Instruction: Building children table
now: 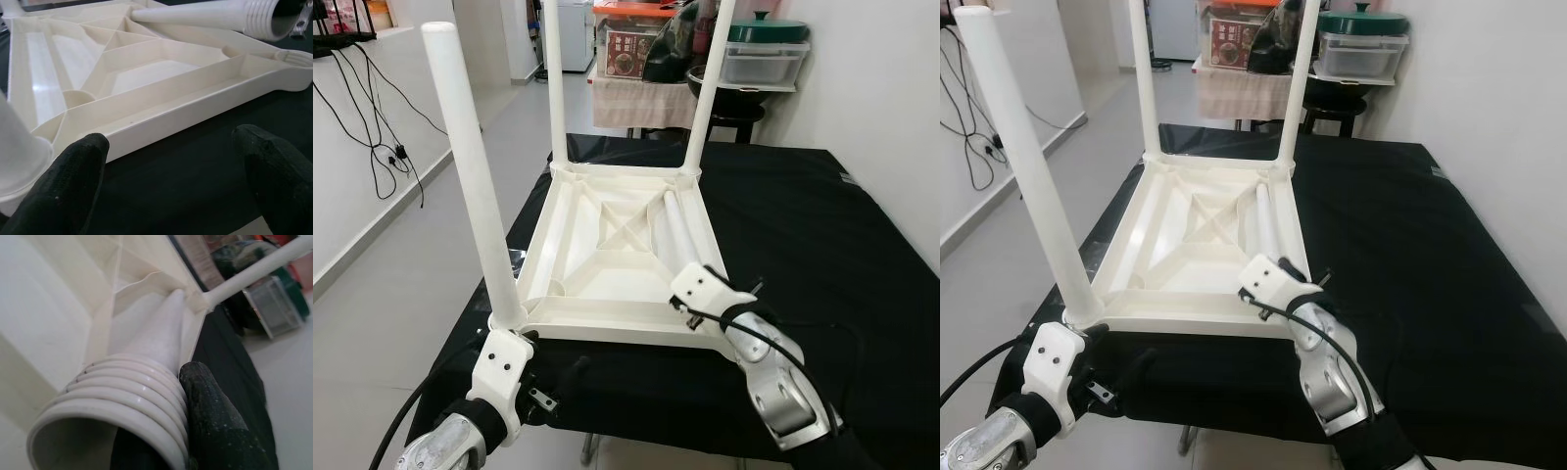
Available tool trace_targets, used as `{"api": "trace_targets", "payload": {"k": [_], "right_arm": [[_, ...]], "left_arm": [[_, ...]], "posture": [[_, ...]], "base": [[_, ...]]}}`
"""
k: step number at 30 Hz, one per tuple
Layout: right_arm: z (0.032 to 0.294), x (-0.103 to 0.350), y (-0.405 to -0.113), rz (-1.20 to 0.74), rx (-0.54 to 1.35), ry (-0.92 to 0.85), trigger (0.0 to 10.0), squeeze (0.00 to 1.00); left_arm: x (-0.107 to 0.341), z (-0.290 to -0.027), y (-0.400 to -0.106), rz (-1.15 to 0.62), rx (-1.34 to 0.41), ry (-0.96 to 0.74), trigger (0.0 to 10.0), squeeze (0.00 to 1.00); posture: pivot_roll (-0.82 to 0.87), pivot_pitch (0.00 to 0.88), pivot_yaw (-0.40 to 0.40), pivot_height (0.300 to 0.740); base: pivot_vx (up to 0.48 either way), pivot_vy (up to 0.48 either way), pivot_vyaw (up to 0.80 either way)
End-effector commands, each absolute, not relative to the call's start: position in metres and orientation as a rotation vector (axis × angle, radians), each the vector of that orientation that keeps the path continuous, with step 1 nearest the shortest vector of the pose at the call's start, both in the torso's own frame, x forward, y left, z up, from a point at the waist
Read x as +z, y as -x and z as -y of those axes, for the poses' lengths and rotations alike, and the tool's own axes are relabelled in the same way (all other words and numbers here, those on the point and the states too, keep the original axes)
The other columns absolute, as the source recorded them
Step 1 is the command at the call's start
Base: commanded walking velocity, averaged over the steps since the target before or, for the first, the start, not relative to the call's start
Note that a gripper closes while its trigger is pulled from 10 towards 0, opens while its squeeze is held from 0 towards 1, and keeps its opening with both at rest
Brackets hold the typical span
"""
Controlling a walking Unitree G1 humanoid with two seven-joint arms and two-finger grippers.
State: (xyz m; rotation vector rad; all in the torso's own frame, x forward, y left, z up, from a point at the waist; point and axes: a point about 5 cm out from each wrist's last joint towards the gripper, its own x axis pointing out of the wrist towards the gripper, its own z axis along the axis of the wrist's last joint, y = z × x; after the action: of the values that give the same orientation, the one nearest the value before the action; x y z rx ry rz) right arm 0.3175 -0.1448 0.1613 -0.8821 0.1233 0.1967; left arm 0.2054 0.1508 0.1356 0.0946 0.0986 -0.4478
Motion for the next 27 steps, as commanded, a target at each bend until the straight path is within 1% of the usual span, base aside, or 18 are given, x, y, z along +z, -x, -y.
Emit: {"api": "trace_targets", "payload": {"k": [1,3,6,7,10,12,13,14,16,17,18,19,20,21,22,25,26,27], "right_arm": [[0.133,0.161,-0.317,-0.100,0.279,0.815,0.0,0.00],[0.132,0.163,-0.317,-0.087,0.279,0.787,0.0,0.00],[0.137,0.168,-0.321,-0.089,0.259,0.712,0.0,0.00],[0.137,0.168,-0.321,-0.089,0.259,0.712,0.0,0.00],[0.145,0.179,-0.326,-0.062,0.223,0.598,0.0,0.00],[0.147,0.182,-0.327,-0.055,0.213,0.575,0.0,0.00],[0.151,0.190,-0.330,-0.029,0.192,0.497,0.0,0.00],[0.151,0.190,-0.330,-0.029,0.192,0.497,0.0,0.00],[0.161,0.206,-0.335,0.027,0.151,0.345,0.0,0.00],[0.164,0.211,-0.336,0.052,0.142,0.296,0.0,0.00],[0.164,0.211,-0.336,0.052,0.142,0.296,0.0,0.00],[0.170,0.222,-0.338,0.100,0.127,0.192,0.0,0.00],[0.170,0.222,-0.338,0.100,0.127,0.192,0.0,0.00],[0.173,0.227,-0.339,0.127,0.126,0.104,0.0,0.00],[0.173,0.227,-0.339,0.127,0.126,0.104,0.0,0.00],[0.179,0.240,-0.340,0.214,0.142,-0.219,0.0,0.00],[0.179,0.241,-0.340,0.224,0.148,-0.266,0.0,0.00],[0.179,0.241,-0.340,0.224,0.148,-0.266,0.0,0.00]], "left_arm": [[0.136,-0.152,-0.206,-0.106,-0.445,-0.100,10.0,0.00],[0.137,-0.152,-0.207,-0.104,-0.444,-0.102,10.0,0.00],[0.139,-0.153,-0.209,-0.096,-0.441,-0.099,10.0,0.00],[0.139,-0.153,-0.209,-0.096,-0.441,-0.099,10.0,0.00],[0.144,-0.153,-0.214,-0.078,-0.440,-0.087,10.0,0.00],[0.145,-0.153,-0.215,-0.074,-0.440,-0.085,10.0,0.00],[0.147,-0.153,-0.217,-0.065,-0.443,-0.080,10.0,0.00],[0.147,-0.153,-0.217,-0.065,-0.443,-0.080,10.0,0.00],[0.152,-0.153,-0.223,-0.046,-0.449,-0.074,10.0,0.00],[0.153,-0.153,-0.224,-0.040,-0.451,-0.074,10.0,0.00],[0.153,-0.153,-0.224,-0.040,-0.451,-0.074,10.0,0.00],[0.157,-0.153,-0.228,-0.022,-0.456,-0.067,10.0,0.00],[0.157,-0.153,-0.228,-0.022,-0.456,-0.067,10.0,0.00],[0.159,-0.152,-0.231,-0.013,-0.458,-0.066,10.0,0.00],[0.159,-0.152,-0.231,-0.013,-0.458,-0.066,10.0,0.00],[0.169,-0.149,-0.240,0.029,-0.470,-0.046,10.0,0.00],[0.171,-0.148,-0.241,0.036,-0.471,-0.040,10.0,0.00],[0.171,-0.148,-0.241,0.036,-0.471,-0.040,10.0,0.00]], "posture": [[0.07,0.000,-0.044,0.740],[0.06,0.000,-0.044,0.740],[0.06,0.000,-0.043,0.740],[0.06,0.000,-0.043,0.740],[0.05,0.000,-0.038,0.740],[0.05,0.000,-0.037,0.740],[0.05,0.000,-0.035,0.740],[0.05,0.000,-0.035,0.740],[0.05,0.000,-0.033,0.740],[0.05,0.000,-0.033,0.740],[0.05,0.000,-0.033,0.740],[0.04,0.000,-0.031,0.740],[0.04,0.000,-0.031,0.740],[0.04,0.000,-0.030,0.740],[0.04,0.000,-0.030,0.740],[0.04,0.000,-0.029,0.740],[0.04,0.000,-0.029,0.740],[0.04,0.000,-0.029,0.740]], "base": [[0.000,0.000,0.00],[0.000,0.000,0.00],[0.000,0.000,0.00],[0.000,0.000,0.00],[0.000,0.000,0.00],[0.000,0.000,0.00],[0.000,0.000,0.00],[0.000,0.000,0.00],[0.000,0.000,0.00],[0.000,0.000,0.00],[0.000,0.000,0.00],[0.000,0.000,0.00],[0.000,0.000,0.00],[0.000,0.000,0.00],[0.000,0.000,0.00],[0.000,0.000,0.00],[0.000,0.000,0.00],[0.000,0.000,0.00]]}}
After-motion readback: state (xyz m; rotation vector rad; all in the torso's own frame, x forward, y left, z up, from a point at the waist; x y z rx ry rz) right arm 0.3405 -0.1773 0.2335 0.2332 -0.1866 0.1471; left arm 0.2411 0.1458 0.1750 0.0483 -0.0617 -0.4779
